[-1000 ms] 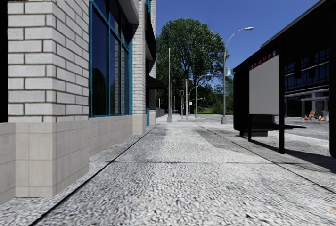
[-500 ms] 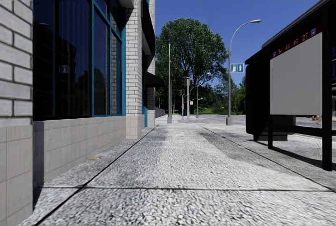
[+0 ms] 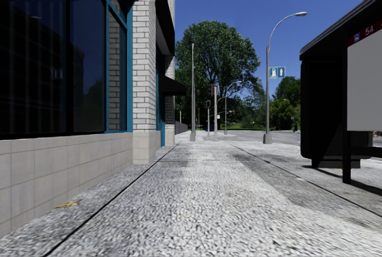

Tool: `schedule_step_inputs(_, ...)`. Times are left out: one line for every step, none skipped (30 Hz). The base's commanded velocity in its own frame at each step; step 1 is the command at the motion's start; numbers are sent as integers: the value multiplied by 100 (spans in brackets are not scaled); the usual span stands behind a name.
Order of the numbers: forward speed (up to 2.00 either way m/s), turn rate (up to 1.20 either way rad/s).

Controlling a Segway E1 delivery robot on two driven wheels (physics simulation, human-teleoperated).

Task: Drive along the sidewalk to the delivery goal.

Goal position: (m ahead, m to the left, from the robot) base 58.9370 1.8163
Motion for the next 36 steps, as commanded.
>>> schedule_step_inputs(200, 0)
schedule_step_inputs(200, 0)
schedule_step_inputs(200, 0)
schedule_step_inputs(200, 0)
schedule_step_inputs(200, 0)
schedule_step_inputs(200, 0)
schedule_step_inputs(200, 0)
schedule_step_inputs(200, 0)
schedule_step_inputs(200, 0)
schedule_step_inputs(200, 0)
schedule_step_inputs(200, 0)
schedule_step_inputs(200, 0)
schedule_step_inputs(200, 0)
schedule_step_inputs(200, 0)
schedule_step_inputs(200, 0)
schedule_step_inputs(200, 0)
schedule_step_inputs(200, 0)
schedule_step_inputs(200, 0)
schedule_step_inputs(200, 0)
schedule_step_inputs(200, 0)
schedule_step_inputs(200, 0)
schedule_step_inputs(200, 0)
schedule_step_inputs(200, 0)
schedule_step_inputs(200, 0)
schedule_step_inputs(200, 0)
schedule_step_inputs(200, 0)
schedule_step_inputs(200, 0)
schedule_step_inputs(200, 0)
schedule_step_inputs(200, 0)
schedule_step_inputs(200, 0)
schedule_step_inputs(200, 0)
schedule_step_inputs(200, 0)
schedule_step_inputs(200, 0)
schedule_step_inputs(200, 0)
schedule_step_inputs(200, 0)
schedule_step_inputs(200, 0)
